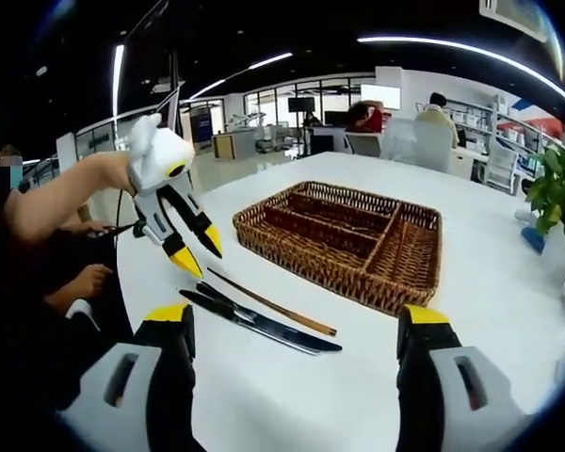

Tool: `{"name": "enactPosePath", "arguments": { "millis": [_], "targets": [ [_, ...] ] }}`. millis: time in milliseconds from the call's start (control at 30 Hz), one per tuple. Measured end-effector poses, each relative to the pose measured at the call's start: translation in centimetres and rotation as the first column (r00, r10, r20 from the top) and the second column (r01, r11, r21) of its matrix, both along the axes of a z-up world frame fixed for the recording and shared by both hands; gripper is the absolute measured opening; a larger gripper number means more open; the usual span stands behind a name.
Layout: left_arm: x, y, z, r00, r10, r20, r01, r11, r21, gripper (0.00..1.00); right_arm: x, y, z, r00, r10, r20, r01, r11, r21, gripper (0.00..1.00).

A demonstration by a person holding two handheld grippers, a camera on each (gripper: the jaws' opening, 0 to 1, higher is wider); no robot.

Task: Arrange the knives, forks, and spoons in their matching storage slots by inserting each utensil handle-first until every utensil is classified and aligned in the correct compartment

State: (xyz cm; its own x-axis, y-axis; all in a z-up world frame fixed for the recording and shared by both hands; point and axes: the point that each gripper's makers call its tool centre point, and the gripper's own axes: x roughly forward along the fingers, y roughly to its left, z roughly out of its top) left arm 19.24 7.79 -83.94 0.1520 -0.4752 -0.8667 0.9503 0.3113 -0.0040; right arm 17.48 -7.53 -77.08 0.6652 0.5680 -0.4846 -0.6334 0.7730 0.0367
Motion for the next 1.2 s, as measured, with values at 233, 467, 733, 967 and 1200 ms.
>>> {"name": "enactPosePath", "arguments": {
  "millis": [233,467,733,967,1200],
  "targets": [
    [0.7,0.8,-1.8,0.999,-0.048,-0.008,0.049,0.992,0.114,0.16,-0.3,0.4,-0.3,1.0,0.003,-0.01,-0.004,1.0,-0.005,0.89],
    [0.9,0.2,-2.9,0.997,-0.074,-0.021,0.077,0.984,0.16,0.13,-0.6,0.6,-0.8,1.0,0.006,-0.023,-0.007,1.0,-0.013,0.87],
    [1.0,-0.3,-4.0,0.996,-0.087,-0.032,0.091,0.978,0.188,0.11,-0.8,0.5,-1.2,0.999,0.001,-0.035,-0.002,1.0,-0.017,0.86],
    [1.1,-0.3,-3.9,0.996,-0.094,-0.008,0.094,0.97,0.225,0.07,-0.7,0.4,-1.6,0.999,-0.007,-0.047,0.006,1.0,-0.018,0.84],
    [1.2,-0.2,-3.8,0.997,-0.076,-0.018,0.078,0.969,0.234,0.02,-0.6,0.7,-2.1,0.998,-0.007,-0.062,0.006,1.0,-0.014,0.83]
  ]
}}
